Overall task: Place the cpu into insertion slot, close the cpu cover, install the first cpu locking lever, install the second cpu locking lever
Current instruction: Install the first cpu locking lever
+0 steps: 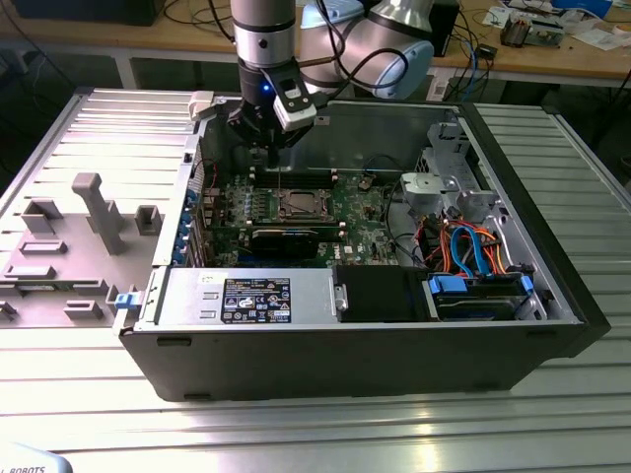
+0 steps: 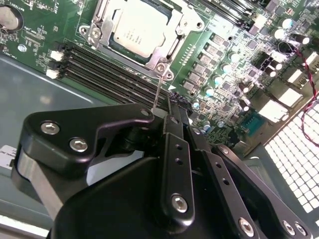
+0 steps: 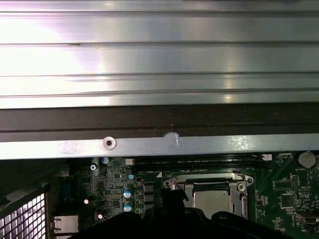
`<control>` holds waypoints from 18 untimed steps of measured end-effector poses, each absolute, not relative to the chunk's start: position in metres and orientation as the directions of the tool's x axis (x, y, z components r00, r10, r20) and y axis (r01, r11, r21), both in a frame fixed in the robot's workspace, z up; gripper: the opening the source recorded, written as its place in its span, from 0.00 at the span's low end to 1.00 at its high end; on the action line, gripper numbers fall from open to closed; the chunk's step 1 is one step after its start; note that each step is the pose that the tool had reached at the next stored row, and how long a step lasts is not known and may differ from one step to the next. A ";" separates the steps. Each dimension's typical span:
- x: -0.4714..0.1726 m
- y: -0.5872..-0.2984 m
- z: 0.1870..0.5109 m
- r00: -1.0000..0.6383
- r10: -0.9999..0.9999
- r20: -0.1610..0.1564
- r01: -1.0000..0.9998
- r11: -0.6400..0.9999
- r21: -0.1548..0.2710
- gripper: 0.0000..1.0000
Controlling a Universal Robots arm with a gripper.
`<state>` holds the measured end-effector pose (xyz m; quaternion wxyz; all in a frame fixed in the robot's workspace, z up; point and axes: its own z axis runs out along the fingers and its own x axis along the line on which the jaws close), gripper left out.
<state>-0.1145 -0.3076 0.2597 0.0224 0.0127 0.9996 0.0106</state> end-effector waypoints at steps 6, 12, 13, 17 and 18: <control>-0.109 -0.308 0.260 -0.999 0.026 -0.045 0.025 0.999 0.022 0.12; -0.104 -0.308 0.260 -0.999 0.026 -0.044 0.025 0.999 0.021 0.12; -0.104 -0.308 0.260 -0.999 0.026 -0.044 0.025 0.999 0.021 0.12; -0.100 -0.308 0.259 -0.999 0.026 -0.036 0.025 0.999 0.021 0.12; -0.098 -0.308 0.259 -0.999 0.026 -0.031 0.026 0.999 0.021 0.12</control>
